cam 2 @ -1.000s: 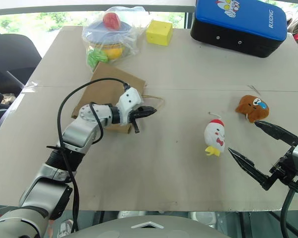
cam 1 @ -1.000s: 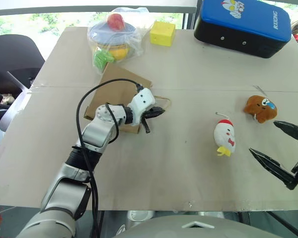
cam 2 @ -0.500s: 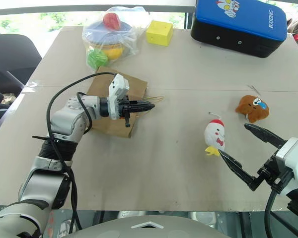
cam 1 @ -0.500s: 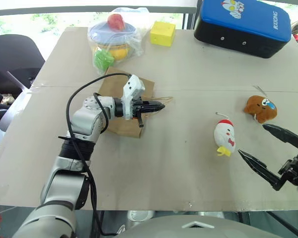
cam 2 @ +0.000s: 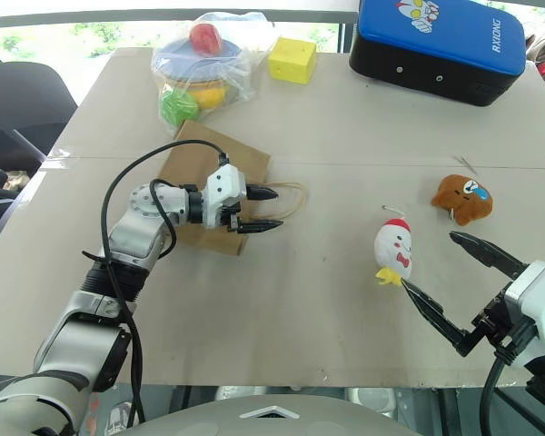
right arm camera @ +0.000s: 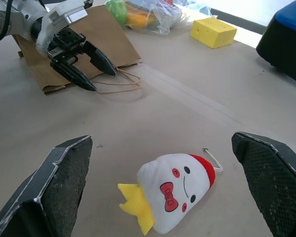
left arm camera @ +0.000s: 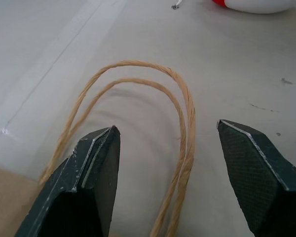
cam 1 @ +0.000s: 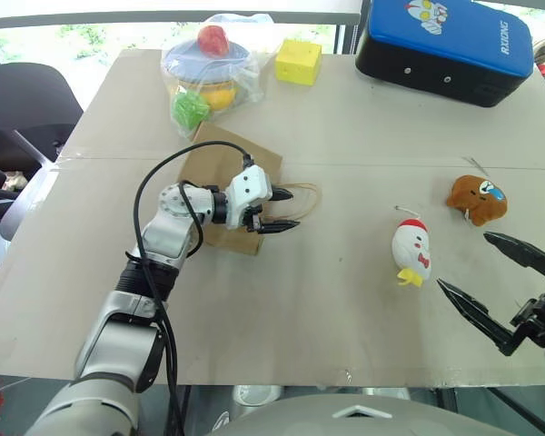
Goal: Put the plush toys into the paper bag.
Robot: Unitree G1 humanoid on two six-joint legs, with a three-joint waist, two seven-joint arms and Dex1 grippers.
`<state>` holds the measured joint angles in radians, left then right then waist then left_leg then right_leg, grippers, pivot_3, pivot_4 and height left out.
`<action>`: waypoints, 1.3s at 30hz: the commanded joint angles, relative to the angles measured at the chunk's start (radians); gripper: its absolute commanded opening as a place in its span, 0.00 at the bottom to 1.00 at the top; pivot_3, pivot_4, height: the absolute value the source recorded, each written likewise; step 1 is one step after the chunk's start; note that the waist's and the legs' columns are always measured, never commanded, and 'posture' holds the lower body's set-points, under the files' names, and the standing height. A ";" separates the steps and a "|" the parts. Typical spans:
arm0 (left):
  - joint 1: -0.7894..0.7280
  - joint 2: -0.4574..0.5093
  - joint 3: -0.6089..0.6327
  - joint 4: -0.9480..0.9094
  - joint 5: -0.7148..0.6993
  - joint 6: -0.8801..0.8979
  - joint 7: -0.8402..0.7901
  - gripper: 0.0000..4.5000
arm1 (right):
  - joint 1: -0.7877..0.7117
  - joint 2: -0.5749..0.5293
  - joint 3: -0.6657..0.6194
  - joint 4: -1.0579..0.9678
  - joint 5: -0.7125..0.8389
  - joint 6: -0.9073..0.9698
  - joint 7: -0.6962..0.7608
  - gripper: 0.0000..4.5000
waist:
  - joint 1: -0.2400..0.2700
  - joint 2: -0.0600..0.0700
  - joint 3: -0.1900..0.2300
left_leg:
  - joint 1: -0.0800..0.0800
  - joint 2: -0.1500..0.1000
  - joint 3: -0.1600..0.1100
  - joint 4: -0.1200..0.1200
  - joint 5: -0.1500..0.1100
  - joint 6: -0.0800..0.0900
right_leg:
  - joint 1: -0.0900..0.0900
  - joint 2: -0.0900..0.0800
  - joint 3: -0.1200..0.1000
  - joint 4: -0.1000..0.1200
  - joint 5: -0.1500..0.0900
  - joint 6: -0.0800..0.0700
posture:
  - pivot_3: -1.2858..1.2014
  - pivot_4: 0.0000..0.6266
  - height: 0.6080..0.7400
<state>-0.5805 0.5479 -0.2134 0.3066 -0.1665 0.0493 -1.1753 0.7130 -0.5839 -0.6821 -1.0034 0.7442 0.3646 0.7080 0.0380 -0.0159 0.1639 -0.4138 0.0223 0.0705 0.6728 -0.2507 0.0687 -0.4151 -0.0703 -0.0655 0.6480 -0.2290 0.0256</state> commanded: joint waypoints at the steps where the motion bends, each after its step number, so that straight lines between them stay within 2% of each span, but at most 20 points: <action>1: 0.000 -0.015 0.024 -0.016 -0.027 -0.002 -0.009 0.50 | 0.007 0.002 -0.006 -0.019 -0.005 -0.029 0.001 1.00 | 0.000 0.000 0.000 | 0.000 0.000 0.000 0.000 0.000 0.000 | 0.000 0.000 0.000 0.000 0.000 0.000 | 0.52 0.24 1.00; 5: 0.007 -0.012 0.031 -0.023 -0.052 0.019 -0.051 0.05 | 0.009 0.008 0.003 -0.016 -0.019 -0.035 0.002 1.00 | -0.001 0.000 0.000 | 0.000 0.000 0.000 0.000 0.000 0.000 | 0.000 0.000 0.000 0.000 0.000 0.000 | 0.52 0.24 1.00; 6: 0.007 -0.011 0.031 -0.023 -0.055 0.024 -0.057 0.01 | 0.009 0.009 0.009 -0.016 -0.023 -0.036 0.001 1.00 | -0.001 0.000 0.000 | 0.000 0.000 0.000 0.000 0.000 0.000 | 0.000 0.000 0.000 0.000 0.000 0.000 | 0.52 0.24 1.00; 9: -0.004 -0.018 0.041 -0.020 -0.070 0.059 -0.058 0.01 | 0.003 0.009 0.027 -0.018 -0.027 -0.031 -0.014 1.00 | -0.001 0.000 0.000 | 0.000 0.000 0.000 0.000 0.000 0.000 | 0.000 0.000 0.000 0.000 0.000 0.001 | 0.52 0.24 1.00; 13: -0.062 -0.066 0.104 -0.005 -0.180 0.250 -0.038 0.01 | -0.057 0.010 0.082 -0.018 -0.090 0.002 -0.114 1.00 | -0.001 0.000 0.000 | 0.000 0.000 0.000 0.001 0.000 0.000 | 0.000 0.000 0.000 0.001 -0.001 0.001 | 0.52 0.24 1.00; 16: -0.152 -0.107 0.153 0.048 -0.264 0.385 -0.043 0.01 | -0.137 -0.013 0.147 -0.028 -0.070 0.085 -0.205 1.00 | -0.001 -0.001 0.000 | -0.001 0.000 -0.001 0.005 0.000 0.000 | 0.000 0.000 -0.001 0.003 -0.002 0.004 | 0.52 0.24 1.00; 21: -0.302 -0.148 0.176 0.106 -0.380 0.600 -0.133 0.01 | -0.396 -0.128 0.318 -0.023 -0.144 0.250 -0.357 1.00 | -0.014 -0.002 0.001 | -0.002 0.000 0.000 0.010 -0.001 0.002 | -0.001 0.001 -0.001 0.008 -0.002 0.004 | 0.52 0.24 1.00; 23: -0.327 -0.141 0.166 0.088 -0.414 0.677 -0.181 0.01 | -0.580 -0.118 0.401 0.072 -0.067 0.340 -0.386 1.00 | -0.025 -0.003 0.000 | -0.001 0.000 0.000 0.011 -0.001 0.002 | -0.001 0.001 -0.001 0.009 -0.003 0.004 | 0.52 0.24 1.00; 24: -0.330 -0.130 0.157 0.071 -0.425 0.702 -0.209 0.00 | -0.666 -0.104 0.441 0.120 -0.059 0.378 -0.404 0.88 | -0.030 -0.005 0.001 | 0.000 0.000 0.001 0.011 -0.001 0.002 | 0.000 0.001 0.000 0.009 -0.002 0.004 | 0.52 0.24 1.00; 26: -0.324 -0.104 0.145 0.034 -0.441 0.743 -0.253 0.00 | -0.808 -0.079 0.519 0.192 -0.071 0.432 -0.427 0.75 | -0.039 -0.006 0.002 | 0.000 0.001 0.001 0.011 -0.001 0.002 | -0.001 0.002 0.000 0.010 -0.002 0.004 | 0.52 0.24 1.00; 27: -0.314 -0.079 0.141 0.005 -0.455 0.769 -0.282 0.00 | -0.900 -0.055 0.578 0.248 -0.089 0.452 -0.430 0.62 | -0.038 -0.006 0.002 | 0.000 0.001 0.000 0.011 -0.001 0.002 | -0.001 0.002 0.001 0.012 0.000 0.000 | 0.52 0.24 1.00; 28: -0.306 -0.054 0.144 -0.015 -0.469 0.794 -0.304 0.00 | -0.971 -0.038 0.635 0.294 -0.110 0.464 -0.425 0.55 | -0.044 -0.006 0.002 | -0.001 0.001 0.000 0.011 -0.001 0.002 | -0.002 0.002 0.001 0.012 0.000 0.000 | 0.52 0.24 1.00; 33: -0.277 0.025 0.159 -0.065 -0.488 0.820 -0.335 0.00 | -1.121 -0.009 0.831 0.465 -0.195 0.449 -0.312 0.04 | -0.042 -0.006 0.003 | -0.003 0.001 -0.004 0.010 -0.001 0.001 | -0.005 0.006 0.003 0.014 -0.001 0.001 | 0.52 0.24 1.00; 39: -0.234 0.029 0.229 -0.169 -0.535 0.867 -0.220 0.00 | -1.208 0.091 0.962 0.606 -0.248 0.375 -0.188 0.02 | -0.039 -0.006 0.004 | -0.005 -0.001 -0.002 0.011 -0.001 0.002 | -0.005 0.006 0.011 0.012 -0.002 0.002 | 0.52 0.24 1.00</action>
<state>-0.8265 0.5768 -0.0292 0.2090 -0.6677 0.9009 -1.4389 -0.4584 -0.5203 0.2710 -0.3996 0.5023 0.7877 0.4744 -0.0014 -0.0222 0.1675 -0.4185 0.0210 0.0686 0.6839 -0.2522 0.0709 -0.4198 -0.0646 -0.0543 0.6599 -0.2305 0.0281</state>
